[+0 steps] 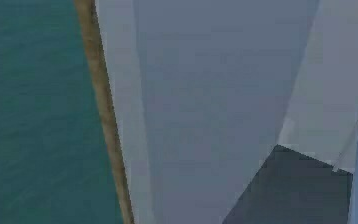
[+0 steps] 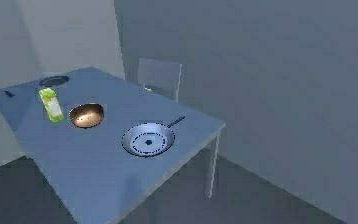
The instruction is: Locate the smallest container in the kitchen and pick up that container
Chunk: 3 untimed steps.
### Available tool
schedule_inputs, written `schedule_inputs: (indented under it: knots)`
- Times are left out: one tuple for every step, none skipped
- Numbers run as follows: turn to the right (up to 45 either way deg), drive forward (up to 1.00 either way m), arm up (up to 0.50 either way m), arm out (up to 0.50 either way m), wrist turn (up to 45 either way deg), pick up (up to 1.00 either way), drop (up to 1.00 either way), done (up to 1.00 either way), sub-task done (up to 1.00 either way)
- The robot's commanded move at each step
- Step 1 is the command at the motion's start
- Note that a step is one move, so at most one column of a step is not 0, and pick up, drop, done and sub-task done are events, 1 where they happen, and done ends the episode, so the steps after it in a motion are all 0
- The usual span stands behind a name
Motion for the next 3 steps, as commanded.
schedule_inputs:
  knots:
    - [-21.0, 0.00, 0.00, 0.00, 0.0, 0.00, 0.00, 0.00, 0.00]
    - [42.0, 0.00, 0.00, 0.00, 0.0, 0.00, 0.00, 0.00, 0.00]
    - [0.0, 0.35, 0.00, 0.00, 0.0, 0.00, 0.00, 0.00, 0.00]
